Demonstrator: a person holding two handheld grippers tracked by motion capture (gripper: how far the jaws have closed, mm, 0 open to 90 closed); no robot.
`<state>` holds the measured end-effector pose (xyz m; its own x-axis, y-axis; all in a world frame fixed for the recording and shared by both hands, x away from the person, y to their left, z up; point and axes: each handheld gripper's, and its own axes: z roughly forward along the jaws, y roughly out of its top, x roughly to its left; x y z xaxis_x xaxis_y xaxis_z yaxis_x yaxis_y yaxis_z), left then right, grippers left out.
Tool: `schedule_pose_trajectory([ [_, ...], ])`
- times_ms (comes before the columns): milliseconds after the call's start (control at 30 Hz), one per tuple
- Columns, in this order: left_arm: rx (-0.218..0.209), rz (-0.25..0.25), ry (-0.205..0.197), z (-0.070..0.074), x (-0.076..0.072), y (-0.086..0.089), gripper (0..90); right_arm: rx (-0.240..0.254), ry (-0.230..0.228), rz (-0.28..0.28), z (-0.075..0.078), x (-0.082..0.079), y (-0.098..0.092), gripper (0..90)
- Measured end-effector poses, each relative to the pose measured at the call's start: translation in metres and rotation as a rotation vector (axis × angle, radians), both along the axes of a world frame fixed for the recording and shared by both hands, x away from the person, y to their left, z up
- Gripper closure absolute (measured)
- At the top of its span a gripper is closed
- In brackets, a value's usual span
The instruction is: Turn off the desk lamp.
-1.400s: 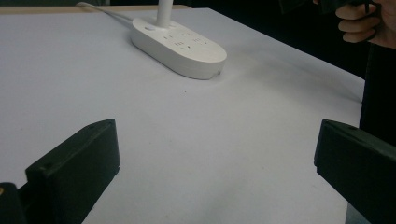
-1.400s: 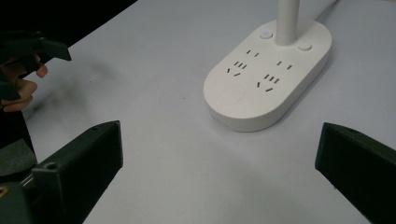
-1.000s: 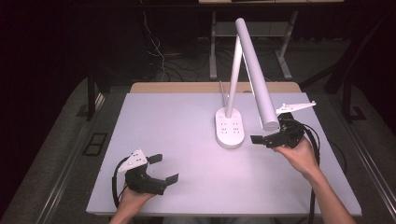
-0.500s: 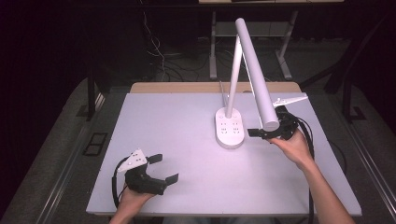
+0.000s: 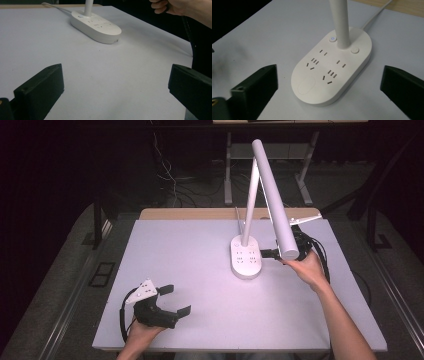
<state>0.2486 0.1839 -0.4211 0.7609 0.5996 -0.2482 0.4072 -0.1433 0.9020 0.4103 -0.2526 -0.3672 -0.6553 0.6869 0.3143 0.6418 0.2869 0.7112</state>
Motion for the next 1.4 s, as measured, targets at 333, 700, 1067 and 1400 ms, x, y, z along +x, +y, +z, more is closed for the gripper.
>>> schedule_pose_trajectory([
  [333, -0.003, -0.001, 0.004, 0.000, 0.000, 0.001, 0.0, 0.005, -0.010, -0.004, -0.006, 0.018, 0.000, 48.8],
  [700, -0.006, -0.004, 0.003, 0.000, 0.000, 0.000, 0.0, 0.013, 0.004, 0.004, -0.014, 0.034, 0.006, 70.3],
  [1067, -0.008, -0.002, 0.005, 0.000, 0.001, 0.002, 0.0, 0.006, 0.030, -0.001, -0.027, 0.050, 0.011, 90.0],
  [1400, -0.011, 0.000, 0.007, -0.001, 0.001, 0.002, 0.0, 0.021, 0.051, -0.042, -0.041, 0.063, 0.015, 90.0],
])
